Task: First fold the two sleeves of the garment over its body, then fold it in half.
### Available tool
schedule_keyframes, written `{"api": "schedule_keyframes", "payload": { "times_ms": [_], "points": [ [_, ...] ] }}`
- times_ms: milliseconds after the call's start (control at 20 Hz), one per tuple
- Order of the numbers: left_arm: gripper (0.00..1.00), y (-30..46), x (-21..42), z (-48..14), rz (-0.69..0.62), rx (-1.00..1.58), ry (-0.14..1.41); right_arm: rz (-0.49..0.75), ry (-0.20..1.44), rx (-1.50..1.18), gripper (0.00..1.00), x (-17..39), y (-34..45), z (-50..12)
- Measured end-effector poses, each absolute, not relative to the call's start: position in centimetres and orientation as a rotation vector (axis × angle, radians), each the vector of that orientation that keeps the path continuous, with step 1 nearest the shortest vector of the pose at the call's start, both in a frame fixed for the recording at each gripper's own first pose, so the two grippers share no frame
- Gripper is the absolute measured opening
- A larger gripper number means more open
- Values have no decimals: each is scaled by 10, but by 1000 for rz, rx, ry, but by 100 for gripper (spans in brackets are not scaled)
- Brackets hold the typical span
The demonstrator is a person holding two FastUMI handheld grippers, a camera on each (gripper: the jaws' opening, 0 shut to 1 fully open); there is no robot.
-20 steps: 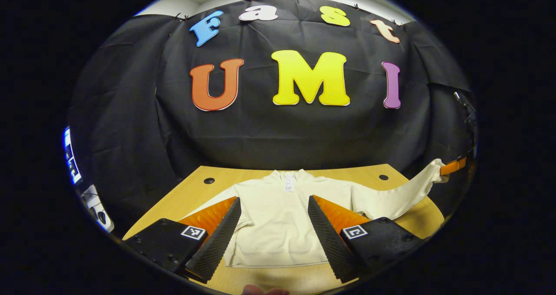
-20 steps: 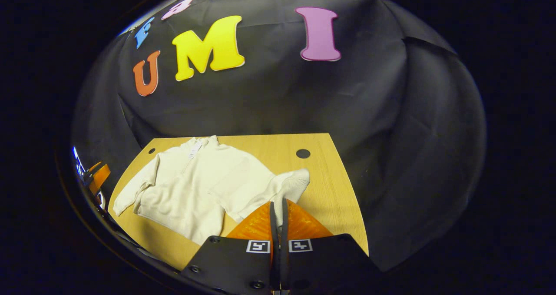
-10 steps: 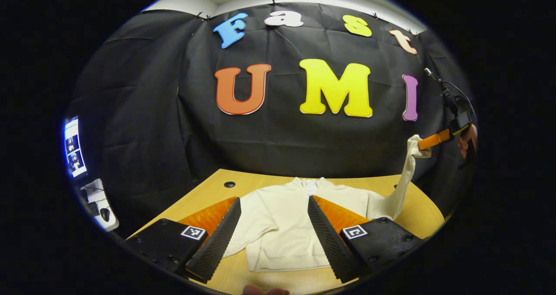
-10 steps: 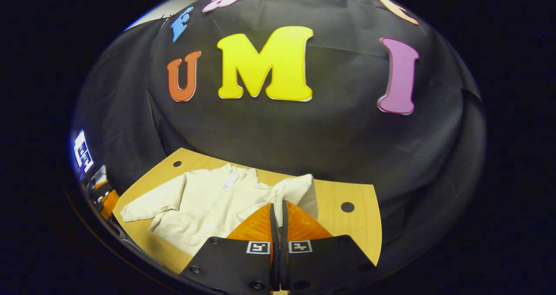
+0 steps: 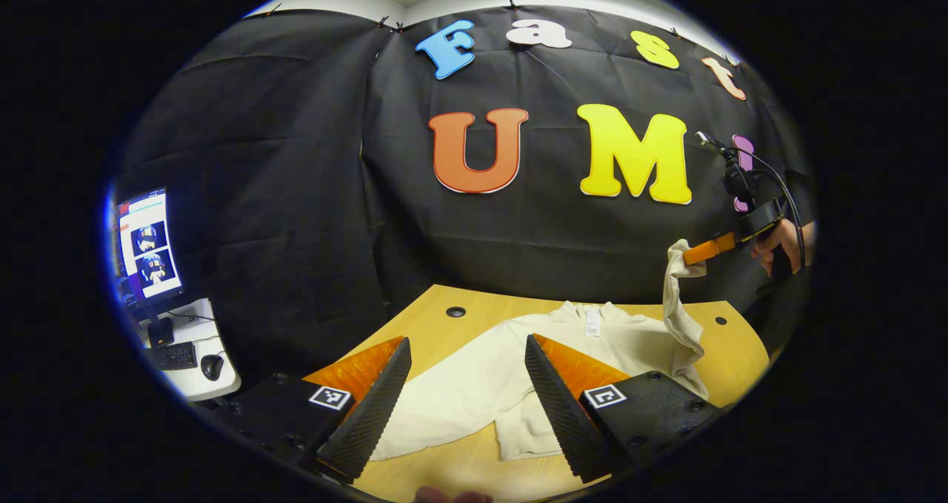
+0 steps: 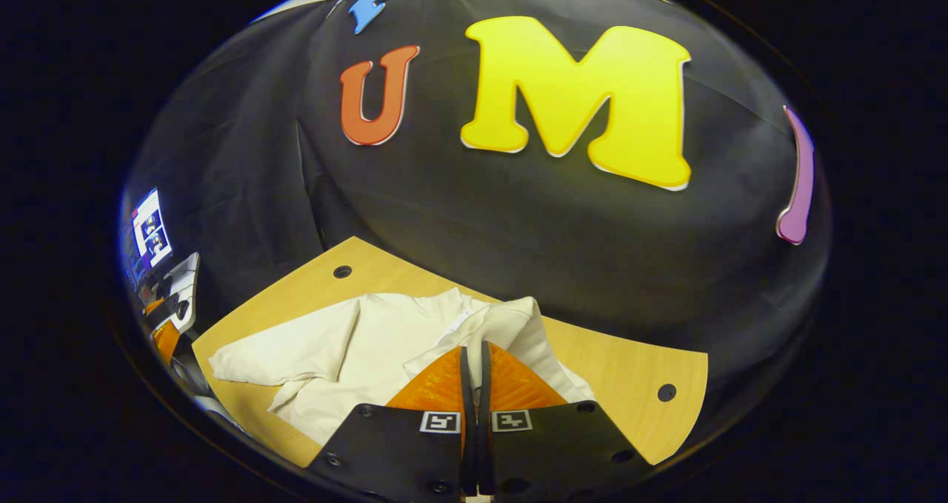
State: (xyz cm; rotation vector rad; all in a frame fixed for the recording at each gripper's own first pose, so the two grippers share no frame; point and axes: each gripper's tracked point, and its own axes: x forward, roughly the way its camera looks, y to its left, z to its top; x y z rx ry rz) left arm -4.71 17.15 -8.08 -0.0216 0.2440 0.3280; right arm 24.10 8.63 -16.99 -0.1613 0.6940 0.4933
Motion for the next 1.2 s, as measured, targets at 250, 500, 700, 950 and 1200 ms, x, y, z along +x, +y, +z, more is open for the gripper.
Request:
{"api": "schedule_keyframes", "payload": {
  "times_ms": [250, 500, 700, 950, 1200],
  "points": [
    [98, 182, -49, -87, 331, -40, 253, 545, 729, -194, 1, 262, 161, -239],
    [98, 190, -47, -95, 328, -96, 262, 632, 792, -220, 1, 262, 235, -305],
    [99, 205, -51, -114, 354, -149, 298, 627, 867, -241, 0, 267, 276, -361],
    [98, 226, -61, -121, 385, -116, 320, 558, 875, -188, 8, 282, 297, -386],
    [98, 229, -58, -121, 382, -118, 315, 616, 807, -182, 18, 278, 315, -359]
  ]
}}
